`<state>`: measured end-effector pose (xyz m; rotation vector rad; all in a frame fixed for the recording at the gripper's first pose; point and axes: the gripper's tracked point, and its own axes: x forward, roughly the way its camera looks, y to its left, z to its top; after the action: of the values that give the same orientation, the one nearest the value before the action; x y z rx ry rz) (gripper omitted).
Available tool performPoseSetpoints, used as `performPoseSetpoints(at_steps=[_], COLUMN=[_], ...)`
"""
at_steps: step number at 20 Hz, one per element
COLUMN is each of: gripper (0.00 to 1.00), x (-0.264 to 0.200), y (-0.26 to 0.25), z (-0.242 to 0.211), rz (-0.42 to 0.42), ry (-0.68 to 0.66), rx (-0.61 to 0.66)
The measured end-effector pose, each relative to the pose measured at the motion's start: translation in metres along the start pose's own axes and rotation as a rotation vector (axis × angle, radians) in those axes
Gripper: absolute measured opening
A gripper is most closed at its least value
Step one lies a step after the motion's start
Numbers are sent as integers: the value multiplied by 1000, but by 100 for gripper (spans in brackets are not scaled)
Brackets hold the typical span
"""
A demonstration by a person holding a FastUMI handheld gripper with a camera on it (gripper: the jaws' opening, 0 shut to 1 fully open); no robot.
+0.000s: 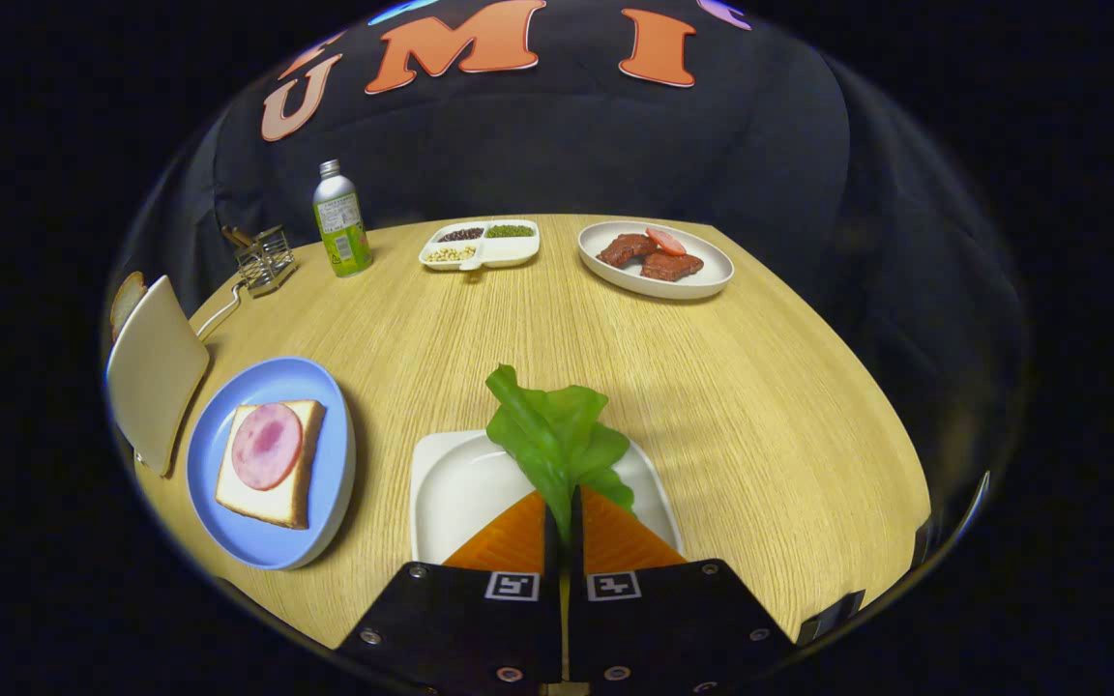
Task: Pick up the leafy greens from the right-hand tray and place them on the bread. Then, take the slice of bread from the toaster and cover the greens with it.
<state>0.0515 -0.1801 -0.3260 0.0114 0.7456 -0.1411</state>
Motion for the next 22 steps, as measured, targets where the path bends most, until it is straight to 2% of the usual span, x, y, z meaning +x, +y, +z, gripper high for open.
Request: performPoseSetpoints(at_steps=[10,22], gripper=[3,3], x=[-47,-77], y=[21,93], z=[46,57], rz=[6,53], ry=[-104,-137], rx=[-54,-111])
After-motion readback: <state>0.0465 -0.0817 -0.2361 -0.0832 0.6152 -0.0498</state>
